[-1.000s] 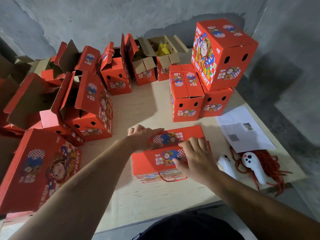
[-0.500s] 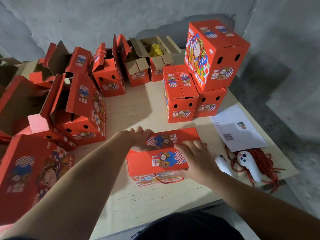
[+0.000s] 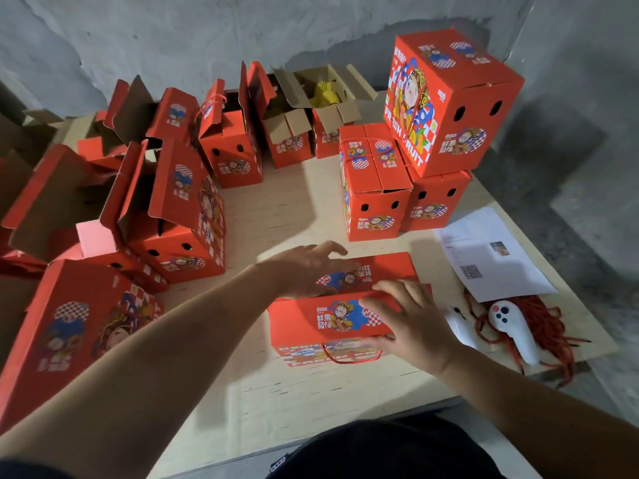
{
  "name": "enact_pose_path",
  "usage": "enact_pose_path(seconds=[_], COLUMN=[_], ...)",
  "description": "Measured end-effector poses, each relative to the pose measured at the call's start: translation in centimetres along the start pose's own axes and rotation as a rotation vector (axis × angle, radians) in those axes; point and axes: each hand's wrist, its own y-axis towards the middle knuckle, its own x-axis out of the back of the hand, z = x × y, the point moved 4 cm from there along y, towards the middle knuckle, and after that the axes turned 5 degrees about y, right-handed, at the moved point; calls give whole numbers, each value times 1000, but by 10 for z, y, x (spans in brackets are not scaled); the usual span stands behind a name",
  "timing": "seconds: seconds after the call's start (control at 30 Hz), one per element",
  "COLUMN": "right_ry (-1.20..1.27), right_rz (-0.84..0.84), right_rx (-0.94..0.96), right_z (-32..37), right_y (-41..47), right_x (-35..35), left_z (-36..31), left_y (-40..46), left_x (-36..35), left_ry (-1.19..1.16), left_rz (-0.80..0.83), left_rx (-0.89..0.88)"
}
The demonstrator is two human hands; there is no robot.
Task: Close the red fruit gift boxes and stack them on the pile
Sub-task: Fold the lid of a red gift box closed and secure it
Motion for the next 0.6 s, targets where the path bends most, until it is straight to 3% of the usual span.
enact_pose_path(seconds=[0.1, 0.27, 0.6], right_ry=[-17, -87, -131], right_rz=[3, 78, 75], right_rx=[6, -57, -93], right_z=[4, 16, 25], right_y=[2, 11, 14], right_x=[4, 15, 27], left_z=[4, 4, -4], left_y=[2, 4, 2], left_x=[-5, -7, -4], left_ry=[-112, -175, -117], left_rz=[131, 206, 145], left_rx=[35, 67, 64])
